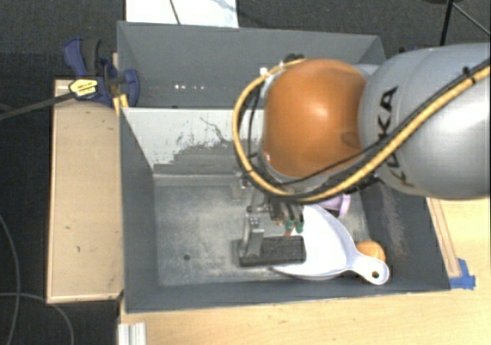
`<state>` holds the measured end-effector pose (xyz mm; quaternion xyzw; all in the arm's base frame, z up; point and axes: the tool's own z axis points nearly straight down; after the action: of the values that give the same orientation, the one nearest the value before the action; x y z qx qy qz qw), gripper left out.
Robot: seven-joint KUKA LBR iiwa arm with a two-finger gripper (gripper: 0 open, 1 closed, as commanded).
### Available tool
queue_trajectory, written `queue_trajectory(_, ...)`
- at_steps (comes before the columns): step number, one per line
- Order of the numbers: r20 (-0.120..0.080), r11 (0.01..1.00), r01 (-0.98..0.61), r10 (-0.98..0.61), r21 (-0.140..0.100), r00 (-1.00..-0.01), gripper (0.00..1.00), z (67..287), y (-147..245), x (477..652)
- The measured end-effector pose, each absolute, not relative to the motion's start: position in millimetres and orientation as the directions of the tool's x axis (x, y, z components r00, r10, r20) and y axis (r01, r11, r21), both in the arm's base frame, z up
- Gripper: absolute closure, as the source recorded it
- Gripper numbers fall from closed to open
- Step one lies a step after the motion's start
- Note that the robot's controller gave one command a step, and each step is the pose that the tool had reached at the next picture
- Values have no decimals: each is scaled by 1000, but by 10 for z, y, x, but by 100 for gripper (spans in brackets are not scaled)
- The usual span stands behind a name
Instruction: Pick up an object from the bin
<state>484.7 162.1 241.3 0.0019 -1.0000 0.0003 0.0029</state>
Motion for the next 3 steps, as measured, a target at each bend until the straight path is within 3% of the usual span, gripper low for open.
queue_trajectory(1, -2, 1000, 2, 2, 1, -1000, 0, 2458, 1610, 4865)
queue_trajectory(3, -3, 997, -77, -77, 1, -997, 0, 1538, 1043, 4985)
